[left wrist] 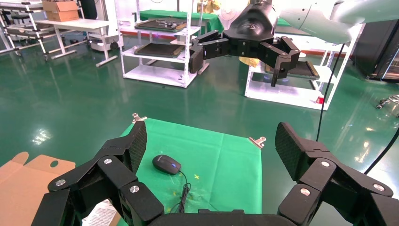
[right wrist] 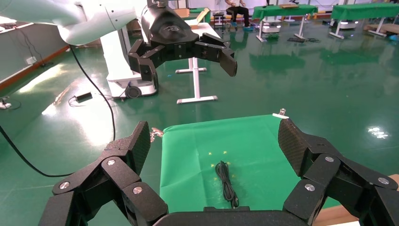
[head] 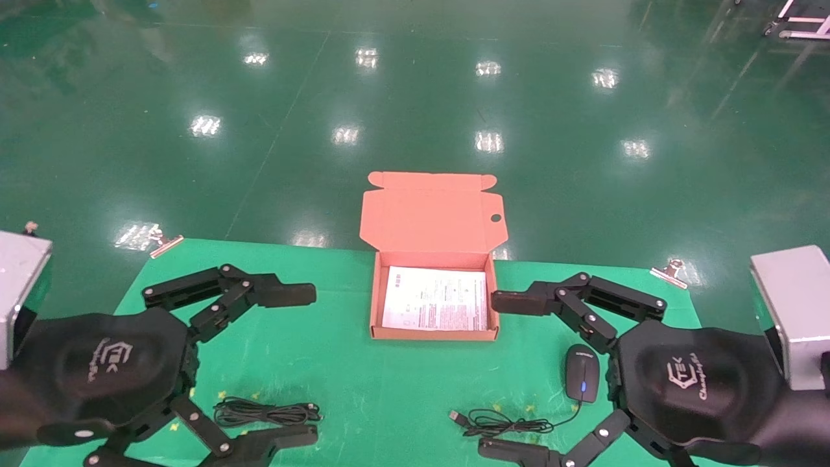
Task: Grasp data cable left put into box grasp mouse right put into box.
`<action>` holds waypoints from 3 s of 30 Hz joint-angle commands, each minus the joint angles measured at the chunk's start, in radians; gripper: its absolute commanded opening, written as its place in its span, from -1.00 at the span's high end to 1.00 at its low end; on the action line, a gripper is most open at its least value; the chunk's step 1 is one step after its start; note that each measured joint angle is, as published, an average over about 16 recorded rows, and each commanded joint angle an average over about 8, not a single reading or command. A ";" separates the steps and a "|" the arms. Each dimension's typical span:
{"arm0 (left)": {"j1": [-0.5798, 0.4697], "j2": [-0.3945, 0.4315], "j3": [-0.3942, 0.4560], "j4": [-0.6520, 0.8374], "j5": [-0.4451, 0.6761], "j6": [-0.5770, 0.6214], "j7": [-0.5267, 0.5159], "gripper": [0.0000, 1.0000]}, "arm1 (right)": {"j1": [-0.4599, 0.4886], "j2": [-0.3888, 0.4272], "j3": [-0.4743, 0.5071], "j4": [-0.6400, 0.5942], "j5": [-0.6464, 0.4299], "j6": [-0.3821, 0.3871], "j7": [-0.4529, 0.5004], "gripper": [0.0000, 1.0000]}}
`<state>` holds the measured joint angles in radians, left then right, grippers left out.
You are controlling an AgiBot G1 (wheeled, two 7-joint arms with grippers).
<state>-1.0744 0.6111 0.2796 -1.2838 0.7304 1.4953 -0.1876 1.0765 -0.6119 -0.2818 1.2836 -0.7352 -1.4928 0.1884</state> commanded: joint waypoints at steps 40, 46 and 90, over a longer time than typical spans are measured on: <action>-0.339 0.102 0.332 -0.060 0.718 0.040 -0.045 -1.00 | 0.392 -0.106 -0.409 0.072 -0.784 -0.064 -0.276 -1.00; -0.371 0.165 0.417 -0.065 0.913 -0.001 -0.013 -1.00 | 0.428 -0.150 -0.516 0.073 -0.950 -0.031 -0.310 -1.00; -0.368 0.508 0.514 0.724 1.219 -0.310 0.050 0.50 | 0.208 -0.386 -0.588 -0.327 -1.231 0.418 -0.160 0.49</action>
<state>-1.4392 1.1145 0.7950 -0.5784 1.9509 1.1890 -0.1456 1.2840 -0.9905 -0.8700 0.9699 -1.9661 -1.0823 0.0351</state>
